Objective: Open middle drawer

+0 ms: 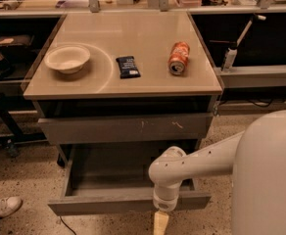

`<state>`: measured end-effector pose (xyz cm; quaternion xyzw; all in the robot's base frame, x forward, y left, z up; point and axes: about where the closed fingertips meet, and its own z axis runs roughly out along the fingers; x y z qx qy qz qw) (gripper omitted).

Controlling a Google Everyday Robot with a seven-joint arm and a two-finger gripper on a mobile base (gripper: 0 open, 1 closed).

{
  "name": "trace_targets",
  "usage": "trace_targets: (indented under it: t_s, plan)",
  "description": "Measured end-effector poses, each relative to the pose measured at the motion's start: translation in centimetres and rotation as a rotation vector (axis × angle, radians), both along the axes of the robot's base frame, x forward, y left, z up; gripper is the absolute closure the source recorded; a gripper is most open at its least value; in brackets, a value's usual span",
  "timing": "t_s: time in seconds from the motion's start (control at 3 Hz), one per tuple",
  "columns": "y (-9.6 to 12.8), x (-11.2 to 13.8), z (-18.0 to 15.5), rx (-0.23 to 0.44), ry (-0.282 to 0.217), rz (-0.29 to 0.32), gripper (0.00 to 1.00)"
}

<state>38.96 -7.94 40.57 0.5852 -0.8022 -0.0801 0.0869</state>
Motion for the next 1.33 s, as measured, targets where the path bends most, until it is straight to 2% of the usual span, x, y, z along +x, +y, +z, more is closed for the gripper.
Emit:
trace_targets:
  t_s: [0.67, 1.33]
  plan:
    - [-1.4, -3.4, -1.0, -0.036, 0.058, -0.016, 0.0]
    - [-1.5, -4.1, -0.9, -0.039, 0.066, -0.02, 0.0]
